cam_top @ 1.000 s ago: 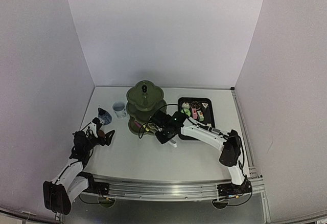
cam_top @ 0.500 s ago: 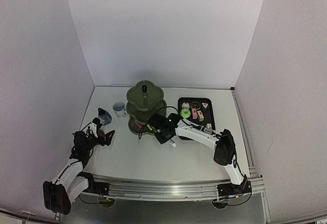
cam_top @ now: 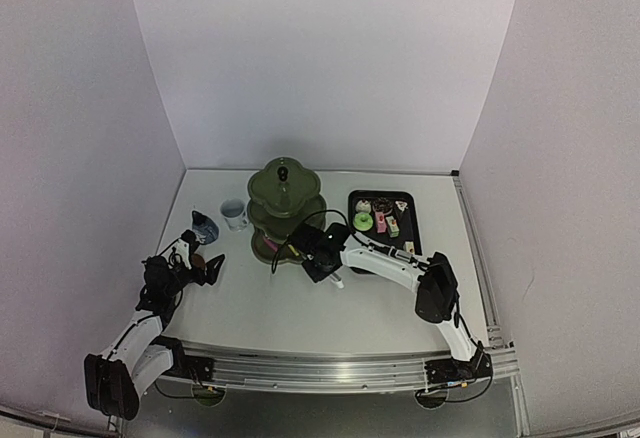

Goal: Serve the afternoon tea

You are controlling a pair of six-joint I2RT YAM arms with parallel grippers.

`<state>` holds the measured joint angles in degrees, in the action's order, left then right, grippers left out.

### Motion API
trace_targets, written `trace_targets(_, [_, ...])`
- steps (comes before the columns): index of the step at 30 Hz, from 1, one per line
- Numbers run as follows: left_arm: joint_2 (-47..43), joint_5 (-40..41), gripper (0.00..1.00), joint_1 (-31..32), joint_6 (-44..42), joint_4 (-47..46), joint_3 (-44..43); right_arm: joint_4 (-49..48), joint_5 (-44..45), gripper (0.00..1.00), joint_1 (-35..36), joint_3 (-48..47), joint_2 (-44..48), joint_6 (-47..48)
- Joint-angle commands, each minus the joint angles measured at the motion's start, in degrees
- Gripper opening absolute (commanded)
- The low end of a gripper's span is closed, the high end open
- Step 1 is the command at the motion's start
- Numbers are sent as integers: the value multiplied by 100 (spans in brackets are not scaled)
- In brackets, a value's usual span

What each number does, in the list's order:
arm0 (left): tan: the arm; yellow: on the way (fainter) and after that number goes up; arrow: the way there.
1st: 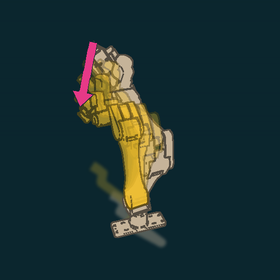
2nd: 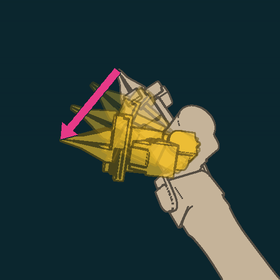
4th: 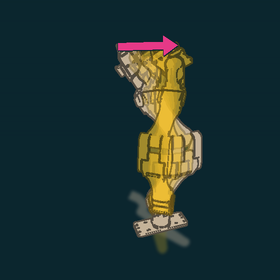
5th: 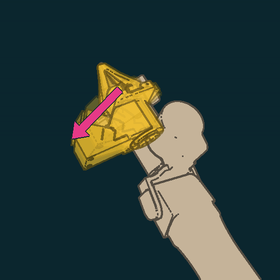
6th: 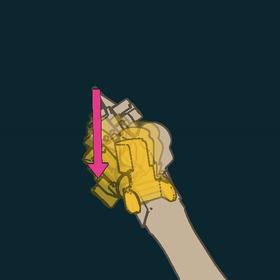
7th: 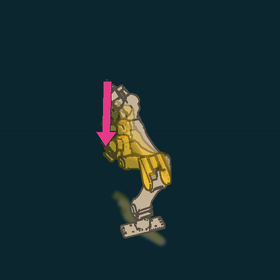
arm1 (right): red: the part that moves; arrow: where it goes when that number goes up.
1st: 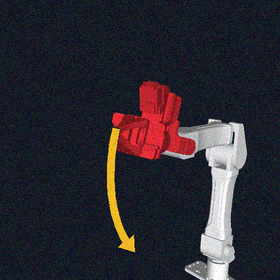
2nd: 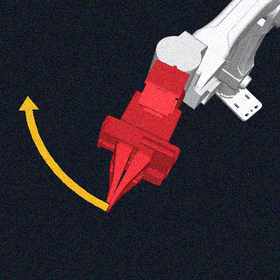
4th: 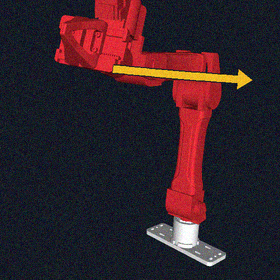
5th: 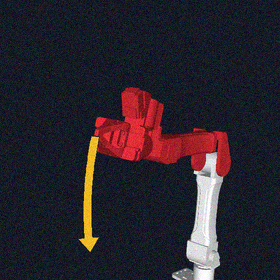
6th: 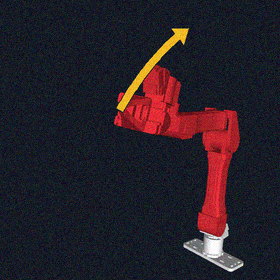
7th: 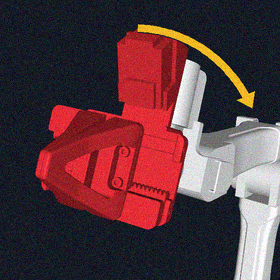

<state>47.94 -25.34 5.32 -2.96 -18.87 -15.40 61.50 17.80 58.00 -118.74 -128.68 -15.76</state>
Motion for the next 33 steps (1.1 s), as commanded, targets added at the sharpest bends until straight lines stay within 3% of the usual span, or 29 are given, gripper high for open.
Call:
trace_targets(1, [-91,24,100,30,-32,102,-209,-24,26,30,-13,-212,163,-156])
trace_targets(14, [-74,-6,100,30,-38,111,-229,-29,-57,36,-10,351,933,-586])
trace_targets(33, [-45,-67,100,30,-11,94,-252,-32,-494,32,-202,2528,3158,-1325])
